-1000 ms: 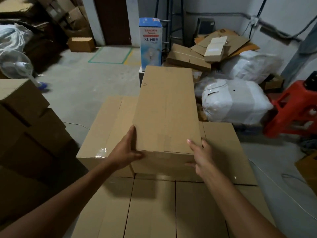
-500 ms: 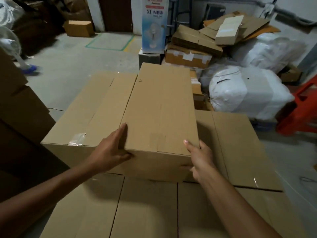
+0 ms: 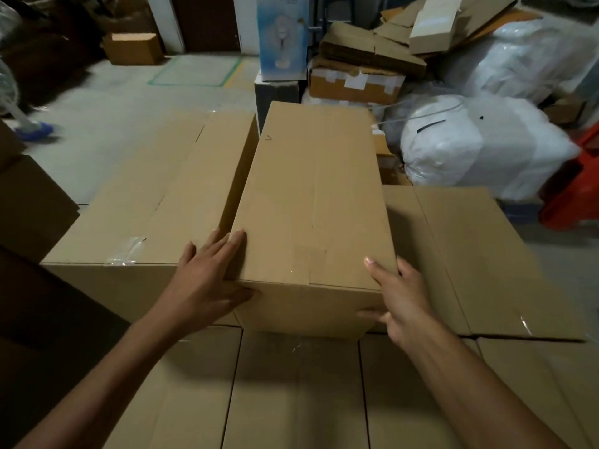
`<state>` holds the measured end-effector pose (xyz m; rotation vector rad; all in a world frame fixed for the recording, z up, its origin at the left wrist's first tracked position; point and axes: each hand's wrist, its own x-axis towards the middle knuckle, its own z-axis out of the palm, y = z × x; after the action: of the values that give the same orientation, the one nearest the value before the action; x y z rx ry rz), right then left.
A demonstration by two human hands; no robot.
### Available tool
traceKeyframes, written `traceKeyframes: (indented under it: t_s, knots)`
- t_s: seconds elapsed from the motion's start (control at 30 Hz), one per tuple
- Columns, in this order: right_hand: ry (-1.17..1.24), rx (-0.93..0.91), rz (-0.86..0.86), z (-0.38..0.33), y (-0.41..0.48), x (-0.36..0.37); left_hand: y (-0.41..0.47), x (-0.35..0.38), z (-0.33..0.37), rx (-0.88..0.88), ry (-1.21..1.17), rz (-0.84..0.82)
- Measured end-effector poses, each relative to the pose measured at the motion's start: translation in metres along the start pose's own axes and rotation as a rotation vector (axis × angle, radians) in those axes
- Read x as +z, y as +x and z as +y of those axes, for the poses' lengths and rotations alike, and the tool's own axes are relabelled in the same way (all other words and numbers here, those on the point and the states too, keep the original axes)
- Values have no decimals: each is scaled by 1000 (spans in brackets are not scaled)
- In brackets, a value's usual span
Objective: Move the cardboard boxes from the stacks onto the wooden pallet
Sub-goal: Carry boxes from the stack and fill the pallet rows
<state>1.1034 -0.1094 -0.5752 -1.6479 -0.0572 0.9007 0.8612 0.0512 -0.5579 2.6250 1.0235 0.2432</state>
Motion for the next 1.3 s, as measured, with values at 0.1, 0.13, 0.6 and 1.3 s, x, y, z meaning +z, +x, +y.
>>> traceKeyframes:
  t_s: [0.1,0.13,0.6,1.3]
  knots:
    - [-38,-21,10,1,-3,6,-3,12,-7,12,93,27]
    - [-46,-37,20,1,-3,9,-3,15,-9,15,108,46]
    - [-694,-386,-18,-16,-11,24,-7,30,-9,15,297,50]
    - [-854,-324,-176,-37,-60,12,-14,-4,3,-28,163,-135]
